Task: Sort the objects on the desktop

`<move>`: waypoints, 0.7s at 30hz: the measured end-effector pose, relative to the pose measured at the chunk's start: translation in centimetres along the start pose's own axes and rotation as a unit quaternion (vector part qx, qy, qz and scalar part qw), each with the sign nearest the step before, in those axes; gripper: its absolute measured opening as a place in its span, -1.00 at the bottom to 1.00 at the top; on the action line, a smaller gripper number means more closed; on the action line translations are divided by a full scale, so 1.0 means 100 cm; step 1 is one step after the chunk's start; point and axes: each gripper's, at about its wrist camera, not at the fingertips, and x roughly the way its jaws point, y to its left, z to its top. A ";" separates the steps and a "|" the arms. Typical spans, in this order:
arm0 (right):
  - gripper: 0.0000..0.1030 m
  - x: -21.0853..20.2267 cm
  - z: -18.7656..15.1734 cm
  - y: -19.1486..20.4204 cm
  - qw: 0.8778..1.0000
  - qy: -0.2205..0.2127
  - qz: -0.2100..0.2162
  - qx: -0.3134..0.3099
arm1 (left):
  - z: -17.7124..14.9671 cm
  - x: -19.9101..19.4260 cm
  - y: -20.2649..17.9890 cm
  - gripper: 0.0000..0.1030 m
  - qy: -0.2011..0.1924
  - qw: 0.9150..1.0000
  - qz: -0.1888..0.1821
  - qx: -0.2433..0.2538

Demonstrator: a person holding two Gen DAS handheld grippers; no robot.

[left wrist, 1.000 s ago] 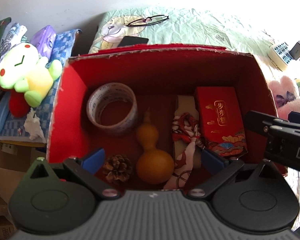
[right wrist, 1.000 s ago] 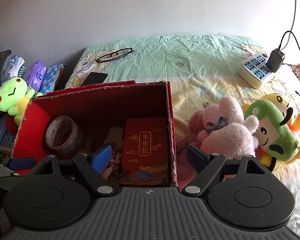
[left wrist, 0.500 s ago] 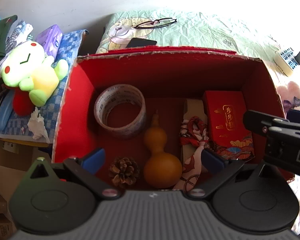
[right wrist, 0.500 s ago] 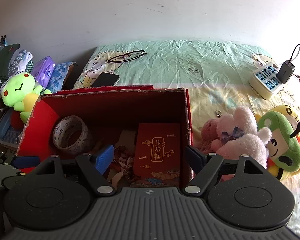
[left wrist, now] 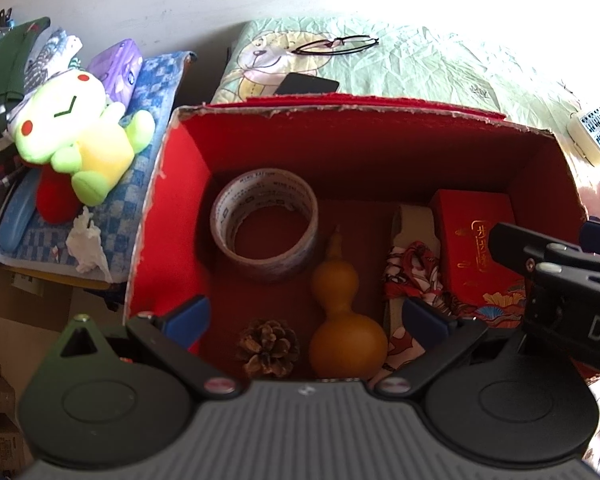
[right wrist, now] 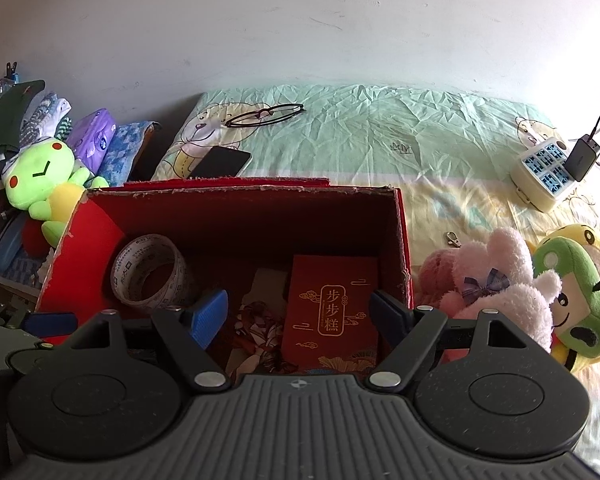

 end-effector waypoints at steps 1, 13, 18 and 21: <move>0.56 0.000 0.000 -0.001 1.000 0.000 0.000 0.002 | 0.000 0.000 0.000 0.98 0.000 1.000 0.002 0.000; 0.56 -0.001 -0.004 0.005 1.000 -0.007 -0.017 -0.012 | -0.001 0.002 0.001 0.98 -0.005 1.000 0.012 0.000; 0.56 0.001 -0.004 0.007 0.999 -0.006 -0.032 -0.017 | -0.002 0.004 0.006 0.98 -0.002 1.000 0.008 -0.006; 0.56 0.000 -0.004 0.007 0.999 -0.010 -0.040 -0.017 | -0.003 0.005 0.008 0.98 -0.003 1.000 0.009 -0.007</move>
